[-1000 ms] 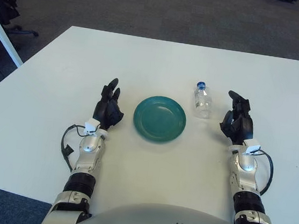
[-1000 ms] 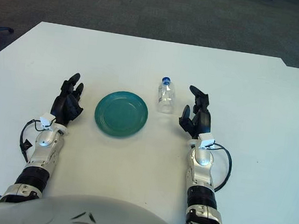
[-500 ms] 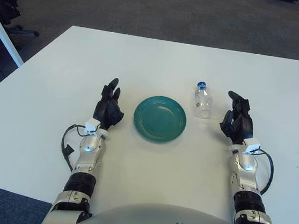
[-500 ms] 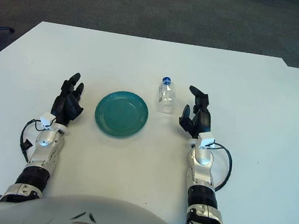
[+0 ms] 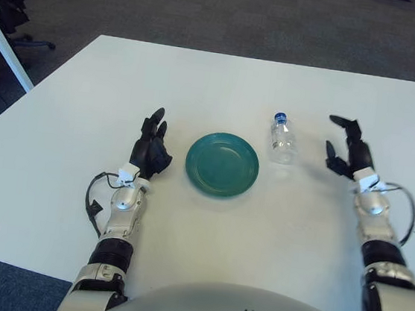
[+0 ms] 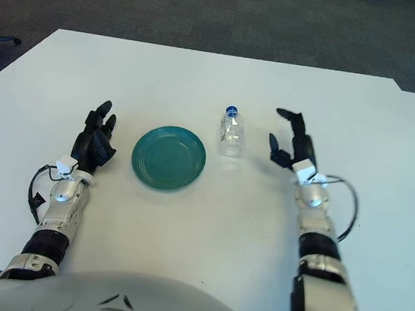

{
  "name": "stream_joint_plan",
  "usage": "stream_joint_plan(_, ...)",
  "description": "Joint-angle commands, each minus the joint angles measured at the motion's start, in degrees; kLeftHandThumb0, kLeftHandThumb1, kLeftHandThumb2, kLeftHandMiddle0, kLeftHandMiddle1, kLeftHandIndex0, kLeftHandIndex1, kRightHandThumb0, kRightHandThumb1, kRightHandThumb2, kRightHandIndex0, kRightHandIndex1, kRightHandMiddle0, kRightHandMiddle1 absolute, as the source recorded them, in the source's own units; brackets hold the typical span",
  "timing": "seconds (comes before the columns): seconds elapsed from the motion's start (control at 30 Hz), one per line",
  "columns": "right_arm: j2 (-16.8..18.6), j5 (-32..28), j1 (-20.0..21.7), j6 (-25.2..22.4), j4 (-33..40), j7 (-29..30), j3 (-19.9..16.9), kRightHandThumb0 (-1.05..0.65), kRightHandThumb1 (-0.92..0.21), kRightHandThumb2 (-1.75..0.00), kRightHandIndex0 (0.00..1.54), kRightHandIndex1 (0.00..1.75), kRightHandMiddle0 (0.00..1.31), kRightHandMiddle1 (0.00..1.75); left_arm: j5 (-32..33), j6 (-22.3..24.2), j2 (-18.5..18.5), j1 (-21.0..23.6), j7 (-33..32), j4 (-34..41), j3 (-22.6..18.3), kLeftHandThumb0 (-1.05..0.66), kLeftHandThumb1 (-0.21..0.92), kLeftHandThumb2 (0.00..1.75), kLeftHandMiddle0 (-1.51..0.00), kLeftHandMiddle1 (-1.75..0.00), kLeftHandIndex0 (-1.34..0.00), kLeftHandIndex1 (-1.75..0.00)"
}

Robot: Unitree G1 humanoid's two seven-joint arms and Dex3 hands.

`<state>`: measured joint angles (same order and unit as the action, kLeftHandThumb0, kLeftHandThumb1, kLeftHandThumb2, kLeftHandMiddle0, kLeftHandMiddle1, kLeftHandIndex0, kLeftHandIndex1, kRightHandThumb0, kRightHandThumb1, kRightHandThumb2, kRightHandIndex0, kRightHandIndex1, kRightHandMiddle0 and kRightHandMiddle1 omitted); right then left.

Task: Put the bottle into the plate.

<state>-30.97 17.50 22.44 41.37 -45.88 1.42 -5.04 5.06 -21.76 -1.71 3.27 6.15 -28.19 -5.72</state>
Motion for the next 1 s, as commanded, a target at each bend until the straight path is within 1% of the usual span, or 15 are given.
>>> stream_joint_plan(0.0, -4.61, 5.76, 5.08, 4.61, -2.72, 2.47, 3.33, -0.74, -0.92, -0.66, 0.29, 0.0, 0.0, 0.71, 0.24, 2.28, 0.17, -2.58, 0.14, -2.17, -0.1, -0.9, 0.92, 1.08, -0.18, 0.0, 0.0, -0.37)
stream_joint_plan(0.03, -4.81, 6.18, 5.45, 5.07, -3.45, 3.07, 3.75, -0.74, -0.92, -0.66, 0.28, 0.0, 0.0, 0.71, 0.28, 2.22, 0.18, -2.58, 0.16, -2.19, -0.12, -0.9, 0.92, 1.08, -0.18, 0.0, 0.0, -0.37)
stream_joint_plan(0.07, -7.05, 11.38, 7.69, 6.1, -4.36, 6.17, 6.61, -0.74, -0.92, -0.65, 0.28, 0.0, 0.0, 0.71, 0.23, 1.86, 0.24, -2.54, 0.17, -2.33, -0.08, -0.9, 0.92, 1.08, -0.17, 0.0, 0.0, -0.37)
stream_joint_plan(0.1, -8.75, 15.31, 9.4, 6.9, -5.11, 8.58, 8.81, -0.73, -0.92, -0.61, 0.29, 0.0, 0.0, 0.73, 0.21, 1.6, 0.27, -2.51, 0.17, -2.43, -0.04, -0.9, 0.92, 1.08, -0.17, 0.0, 0.0, -0.37)
stream_joint_plan(0.13, -10.66, 20.23, 11.48, 7.46, -5.57, 11.97, 11.57, -0.73, -0.92, -0.59, 0.29, 0.0, 0.0, 0.74, 0.14, 1.34, 0.33, -2.52, 0.13, -2.51, 0.03, -0.9, 0.92, 1.08, -0.17, 0.0, 0.0, -0.37)
stream_joint_plan(0.17, -12.67, 26.89, 14.19, 7.53, -5.42, 17.27, 15.28, -0.72, -0.92, -0.55, 0.29, 0.0, 0.0, 0.75, -0.03, 0.99, 0.43, -2.53, 0.01, -2.65, 0.14, -0.9, 0.92, 1.08, -0.17, 0.0, 0.0, -0.36)
stream_joint_plan(0.2, -13.75, 30.93, 15.9, 7.44, -5.37, 20.93, 17.69, -0.71, -0.92, -0.51, 0.3, 0.01, 0.0, 0.77, -0.14, 0.77, 0.5, -2.54, -0.09, -2.74, 0.22, -0.9, 0.92, 1.08, -0.17, 0.0, 0.0, -0.36)
stream_joint_plan(0.23, -15.08, 36.68, 18.45, 6.82, -5.19, 25.94, 21.32, -0.71, -0.92, -0.5, 0.3, 0.01, 0.0, 0.77, -0.38, 0.49, 0.65, -2.59, -0.31, -2.82, 0.37, -0.9, 0.92, 1.08, -0.17, 0.0, 0.0, -0.36)
stream_joint_plan(0.27, -15.84, 40.26, 20.12, 6.34, -5.24, 29.26, 23.73, -0.7, -0.92, -0.47, 0.31, 0.01, 0.0, 0.77, -0.54, 0.32, 0.75, -2.62, -0.47, -2.87, 0.47, -0.9, 0.92, 1.08, -0.17, 0.0, 0.0, -0.36)
stream_joint_plan(0.3, -16.17, 42.25, 21.11, 6.01, -5.52, 31.31, 25.22, -0.7, -0.92, -0.45, 0.32, 0.02, 0.0, 0.77, -0.6, 0.2, 0.78, -2.6, -0.53, -2.97, 0.5, -0.9, 0.92, 1.08, -0.17, 0.0, 0.0, -0.36)
stream_joint_plan(0.37, -17.04, 49.52, 24.94, 3.57, -6.44, 37.67, 30.69, -0.7, -0.92, -0.43, 0.33, 0.02, 0.0, 0.76, -0.91, 0.01, 1.04, -2.51, -0.85, -3.17, 0.74, -0.9, 0.92, 1.08, -0.16, 0.0, 0.0, -0.35)
stream_joint_plan(0.4, -17.4, 52.25, 26.41, 2.7, -6.81, 40.19, 32.79, -0.7, -0.92, -0.43, 0.33, 0.02, 0.0, 0.74, -1.02, -0.04, 1.15, -2.47, -0.98, -3.22, 0.85, -0.9, 0.92, 1.08, -0.16, 0.0, 0.0, -0.35)
stream_joint_plan(0.6, -17.36, 59.59, 31.21, 1.41, -10.21, 49.08, 39.9, -0.74, -0.92, -0.48, 0.32, 0.01, 0.0, 0.67, -1.63, -1.92, 1.39, -2.4, -1.15, -3.83, 1.32, -0.9, 0.92, 1.08, -0.16, 0.0, 0.0, -0.34)
stream_joint_plan(0.73, -15.83, 62.77, 33.88, 0.42, -12.81, 53.29, 43.84, -0.78, -0.92, -0.51, 0.27, 0.0, 0.0, 0.6, -2.02, -3.25, 1.56, -2.45, -1.31, -4.46, 1.44, -0.9, 0.92, 1.08, -0.16, 0.0, 0.0, -0.34)
stream_joint_plan(0.97, -12.13, 69.35, 39.14, -2.88, -15.56, 63.39, 52.12, -0.83, -0.92, -0.55, 0.19, 0.0, 0.0, 0.49, -2.27, -4.18, 1.94, -2.33, -1.43, -5.22, 1.38, -0.89, 0.92, 1.07, -0.15, 0.0, 0.0, -0.34)
